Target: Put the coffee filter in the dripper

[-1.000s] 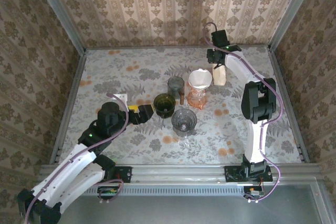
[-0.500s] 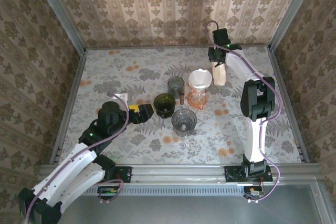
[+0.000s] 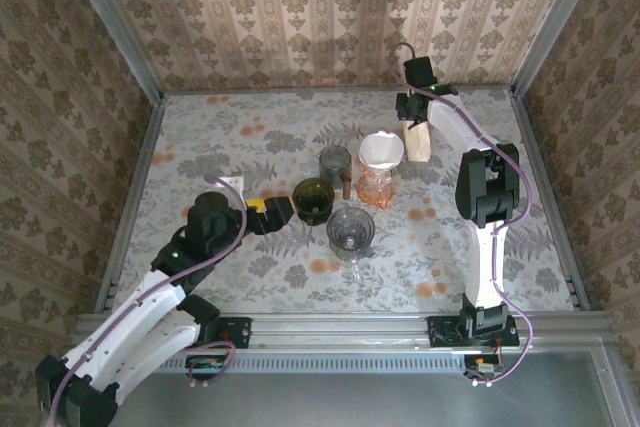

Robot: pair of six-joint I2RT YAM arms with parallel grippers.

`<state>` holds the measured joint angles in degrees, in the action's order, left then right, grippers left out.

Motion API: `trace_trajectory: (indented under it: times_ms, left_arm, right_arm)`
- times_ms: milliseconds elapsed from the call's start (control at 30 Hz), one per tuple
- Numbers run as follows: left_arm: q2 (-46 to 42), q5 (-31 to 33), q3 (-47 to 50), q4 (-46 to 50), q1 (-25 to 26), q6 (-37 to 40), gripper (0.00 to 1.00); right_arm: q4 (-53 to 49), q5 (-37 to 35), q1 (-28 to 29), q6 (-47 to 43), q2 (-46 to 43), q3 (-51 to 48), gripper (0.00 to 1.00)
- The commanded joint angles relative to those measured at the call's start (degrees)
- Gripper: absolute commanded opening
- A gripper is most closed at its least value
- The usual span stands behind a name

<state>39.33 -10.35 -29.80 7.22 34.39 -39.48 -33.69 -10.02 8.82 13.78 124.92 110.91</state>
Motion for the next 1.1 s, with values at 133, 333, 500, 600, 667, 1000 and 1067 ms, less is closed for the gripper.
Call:
trace_trajectory:
  times_ms: [133,333,500,600,667,1000,1067]
  left_arm:
    - [0.0,-1.0,-0.8,-1.0,-0.6,-0.9,1.0]
    - [0.0,-1.2,-0.9,-1.0,-0.6,-1.0,1.0]
    - [-0.5,-1.5,-0.9,-0.9,-0.6,-1.0,1.0]
    - [-1.1,-1.7,-0.9,-0.7,-0.6,-1.1,1.0]
    - [-1.8,-1.7,-0.9,-0.5,-0.6,-1.1,1.0]
    - [-5.7,-1.8,-1.3,2.2,-0.7,-0.9,1.0]
    - [-6.3,-1.9,-1.7,2.6,-0.7,-0.7,1.0]
  right_arm:
    - [-1.7,-0.4,-0.3,-0.1,0.7,1.9,0.1]
    - [0.2,-0.6,-0.1,-0.6,-2.0,0.1,0.0]
    - [2.7,-1.3,-0.1,-0.6,-7.6,-3.9,0.0]
    - [2.6,-1.6,0.1,-0.4,-10.7,-5.5,0.0]
    - [4.6,-1.7,0.3,-0.2,-12.9,-7.2,0.0]
    - [6.4,-5.5,2.2,0.6,-26.4,-15.1,0.0]
    - [6.7,-6.5,2.7,0.9,-30.1,-17.4,0.0]
